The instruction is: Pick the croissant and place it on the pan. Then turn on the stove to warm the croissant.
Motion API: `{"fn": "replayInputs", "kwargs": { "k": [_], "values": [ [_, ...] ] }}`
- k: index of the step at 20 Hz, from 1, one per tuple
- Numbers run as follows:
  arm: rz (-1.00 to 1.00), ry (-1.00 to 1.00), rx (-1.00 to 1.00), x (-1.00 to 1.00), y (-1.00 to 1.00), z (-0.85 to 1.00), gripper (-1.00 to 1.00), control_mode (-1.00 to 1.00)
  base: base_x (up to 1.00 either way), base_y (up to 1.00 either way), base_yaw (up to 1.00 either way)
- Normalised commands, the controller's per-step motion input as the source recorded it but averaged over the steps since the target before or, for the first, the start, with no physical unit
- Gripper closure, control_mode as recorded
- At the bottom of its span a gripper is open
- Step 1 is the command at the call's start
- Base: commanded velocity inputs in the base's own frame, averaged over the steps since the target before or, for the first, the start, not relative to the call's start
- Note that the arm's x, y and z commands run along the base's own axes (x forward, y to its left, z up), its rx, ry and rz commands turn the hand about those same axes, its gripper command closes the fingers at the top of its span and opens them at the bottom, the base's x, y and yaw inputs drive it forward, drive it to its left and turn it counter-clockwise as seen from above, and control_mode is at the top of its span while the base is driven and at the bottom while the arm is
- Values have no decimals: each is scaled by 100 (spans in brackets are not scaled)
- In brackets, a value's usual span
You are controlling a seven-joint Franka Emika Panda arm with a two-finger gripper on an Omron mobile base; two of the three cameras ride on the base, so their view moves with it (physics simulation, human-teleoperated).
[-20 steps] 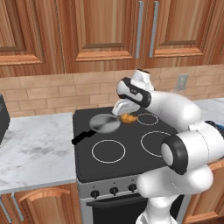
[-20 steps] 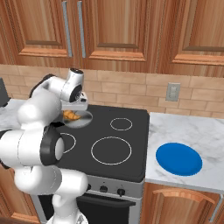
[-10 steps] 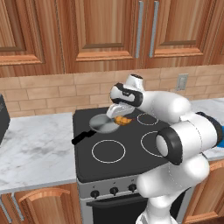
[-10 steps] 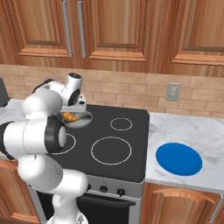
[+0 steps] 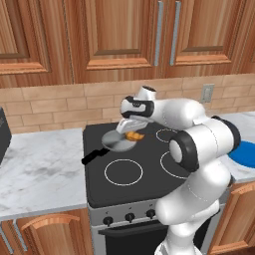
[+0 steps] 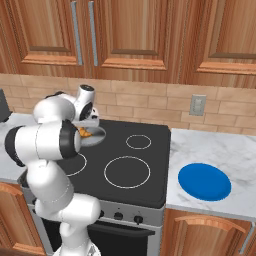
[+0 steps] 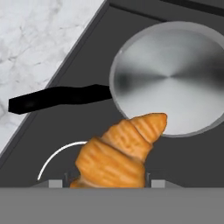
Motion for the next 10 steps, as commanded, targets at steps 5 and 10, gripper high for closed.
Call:
{"fn": "replayInputs", "kwargs": {
  "k": [5,10],
  "values": [
    [0,0,0,37,0,-21,100,-100,0,0,0],
    [0,0,0,32,0,-23,100,-100,0,0,0]
  ]
}}
